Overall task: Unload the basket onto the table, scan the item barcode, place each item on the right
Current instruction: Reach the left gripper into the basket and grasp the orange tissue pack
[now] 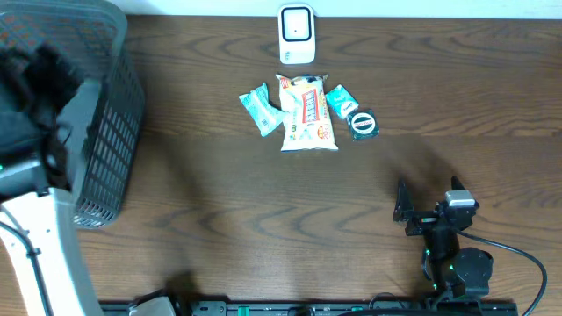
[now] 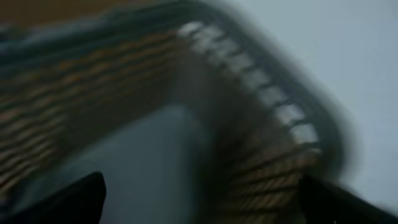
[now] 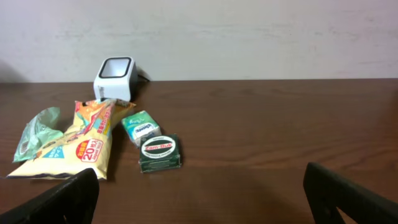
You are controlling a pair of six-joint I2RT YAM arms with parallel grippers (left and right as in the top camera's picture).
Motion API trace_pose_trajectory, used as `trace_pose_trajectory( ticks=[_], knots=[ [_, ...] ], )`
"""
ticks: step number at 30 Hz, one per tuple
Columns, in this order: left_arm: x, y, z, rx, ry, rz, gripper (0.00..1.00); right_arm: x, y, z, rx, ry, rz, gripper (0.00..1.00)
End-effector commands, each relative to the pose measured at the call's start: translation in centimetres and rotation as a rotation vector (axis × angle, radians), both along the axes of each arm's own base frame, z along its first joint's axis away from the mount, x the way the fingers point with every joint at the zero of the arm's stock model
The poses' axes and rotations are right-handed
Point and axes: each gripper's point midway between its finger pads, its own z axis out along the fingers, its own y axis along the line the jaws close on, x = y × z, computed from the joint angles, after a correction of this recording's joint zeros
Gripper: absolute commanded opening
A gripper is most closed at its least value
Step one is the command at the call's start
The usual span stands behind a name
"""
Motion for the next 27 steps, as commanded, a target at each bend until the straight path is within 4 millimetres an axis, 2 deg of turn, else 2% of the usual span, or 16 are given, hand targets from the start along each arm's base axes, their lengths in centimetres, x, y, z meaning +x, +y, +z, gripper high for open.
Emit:
trace_pose_trajectory(
  ticks=[1, 3, 7, 12, 16, 20, 24, 27],
  knots=[
    [-2.8, 3.9, -3.1, -0.088, 0.086, 0.178, 0.97, 0.0, 0.1, 0.0, -0.008, -0.002, 0.005, 0.99],
    [-3.7, 5.4, -5.3, -0.132, 0.150, 0.232, 0.98, 0.0, 0.1, 0.0, -0.008, -0.002, 0.005, 0.99],
    [-4.7, 7.1, -10.0, -0.221, 0.286, 0.298, 1.00, 0.0, 0.1, 0.0, -0.008, -0.002, 0.005, 0.99],
    [-6.3, 8.2, -16.4, -0.374, 0.461, 0.396, 0.98, 0.0, 0.1, 0.0, -0.008, -0.002, 0.005, 0.99],
    [-7.8, 8.4, -20.2, -0.452, 0.593, 0.424, 0.98, 0.0, 0.1, 0.0, -0.008, -0.002, 0.005, 0.99],
    [-8.6, 7.1, -22.2, -0.545, 0.665, 0.407, 0.98, 0.0, 0.1, 0.0, -0.008, -0.002, 0.005, 0.99],
    [-7.7, 4.8, -22.3, -0.660, 0.640, 0.320, 0.98, 0.0, 0.1, 0.0, -0.008, -0.002, 0.005, 0.99],
    [-8.7, 3.9, -22.5, -0.694, 0.683, 0.325, 0.98, 0.0, 0.1, 0.0, -0.008, -0.002, 0.005, 0.99]
  ],
)
